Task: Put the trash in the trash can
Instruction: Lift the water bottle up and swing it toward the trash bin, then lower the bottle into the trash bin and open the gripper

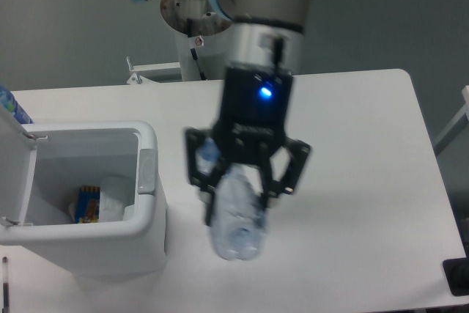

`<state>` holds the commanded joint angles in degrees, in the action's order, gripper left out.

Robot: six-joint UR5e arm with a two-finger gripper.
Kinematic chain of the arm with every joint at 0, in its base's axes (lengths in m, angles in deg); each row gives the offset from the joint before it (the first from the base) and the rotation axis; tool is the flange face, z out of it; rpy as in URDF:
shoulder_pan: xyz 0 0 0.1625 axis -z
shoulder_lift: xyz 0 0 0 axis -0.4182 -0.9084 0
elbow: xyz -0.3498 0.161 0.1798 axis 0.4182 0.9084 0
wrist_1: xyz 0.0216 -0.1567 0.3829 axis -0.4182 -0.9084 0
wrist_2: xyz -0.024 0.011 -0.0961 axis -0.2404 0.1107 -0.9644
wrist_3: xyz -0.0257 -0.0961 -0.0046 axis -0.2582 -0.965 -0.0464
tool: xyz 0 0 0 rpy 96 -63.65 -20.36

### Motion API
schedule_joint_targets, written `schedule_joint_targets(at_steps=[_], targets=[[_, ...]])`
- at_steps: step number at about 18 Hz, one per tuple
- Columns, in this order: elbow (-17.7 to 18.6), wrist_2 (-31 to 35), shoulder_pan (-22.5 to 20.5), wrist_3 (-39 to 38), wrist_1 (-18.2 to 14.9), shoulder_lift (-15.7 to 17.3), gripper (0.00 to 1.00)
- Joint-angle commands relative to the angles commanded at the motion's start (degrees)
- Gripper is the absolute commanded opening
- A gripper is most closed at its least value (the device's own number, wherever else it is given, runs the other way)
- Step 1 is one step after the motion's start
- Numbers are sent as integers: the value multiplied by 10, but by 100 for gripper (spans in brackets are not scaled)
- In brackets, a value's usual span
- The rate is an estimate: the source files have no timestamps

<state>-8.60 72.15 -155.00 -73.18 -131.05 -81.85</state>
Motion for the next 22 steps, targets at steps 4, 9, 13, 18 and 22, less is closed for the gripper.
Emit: schedule_joint_targets(at_steps=[4,9,13,18,22], targets=[[7,-1,62,1,0,-13,60],[24,-1,87,28,0,-20,95],[25,-4,87,43,-1,-16,100],[30,17,54,39,-2,-6,100],[37,104,-29,43,-10,-4,100]])
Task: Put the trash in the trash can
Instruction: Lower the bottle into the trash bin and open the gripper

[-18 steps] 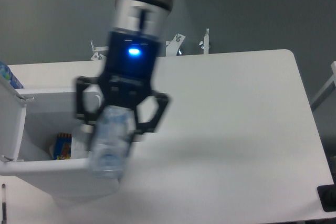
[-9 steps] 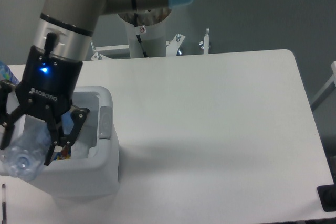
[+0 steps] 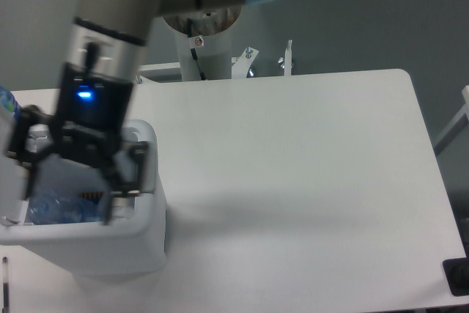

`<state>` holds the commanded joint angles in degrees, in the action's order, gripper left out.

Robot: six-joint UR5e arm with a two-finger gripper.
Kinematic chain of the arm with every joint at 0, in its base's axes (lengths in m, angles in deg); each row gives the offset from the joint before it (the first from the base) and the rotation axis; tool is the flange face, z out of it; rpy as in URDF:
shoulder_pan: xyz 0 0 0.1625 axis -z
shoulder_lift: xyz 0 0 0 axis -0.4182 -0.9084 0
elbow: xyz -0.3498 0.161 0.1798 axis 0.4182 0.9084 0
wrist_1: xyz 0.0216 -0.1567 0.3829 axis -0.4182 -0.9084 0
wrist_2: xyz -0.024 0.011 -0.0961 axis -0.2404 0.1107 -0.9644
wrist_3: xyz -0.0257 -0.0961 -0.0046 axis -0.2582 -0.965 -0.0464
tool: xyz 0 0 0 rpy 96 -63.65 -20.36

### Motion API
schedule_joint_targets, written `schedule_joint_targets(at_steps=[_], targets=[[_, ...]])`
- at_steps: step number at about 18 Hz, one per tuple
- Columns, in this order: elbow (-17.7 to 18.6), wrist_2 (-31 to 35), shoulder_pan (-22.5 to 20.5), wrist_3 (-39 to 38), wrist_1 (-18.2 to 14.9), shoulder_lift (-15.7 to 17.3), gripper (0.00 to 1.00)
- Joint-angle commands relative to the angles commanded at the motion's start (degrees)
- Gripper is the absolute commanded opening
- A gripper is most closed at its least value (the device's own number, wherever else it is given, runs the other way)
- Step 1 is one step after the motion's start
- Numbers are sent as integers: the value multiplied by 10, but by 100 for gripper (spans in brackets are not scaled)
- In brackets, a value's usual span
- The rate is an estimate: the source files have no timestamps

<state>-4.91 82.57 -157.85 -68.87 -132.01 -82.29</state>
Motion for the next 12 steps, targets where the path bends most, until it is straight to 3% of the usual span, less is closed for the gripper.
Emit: schedule_joint_targets(at_steps=[3,8,10,12], targets=[[19,84,-34,84,-16,0,100],[82,256,-41,270,-69,27,100],[87,290,-41,332,-97,32,100],[87,294,-42,343,-127,34,100]])
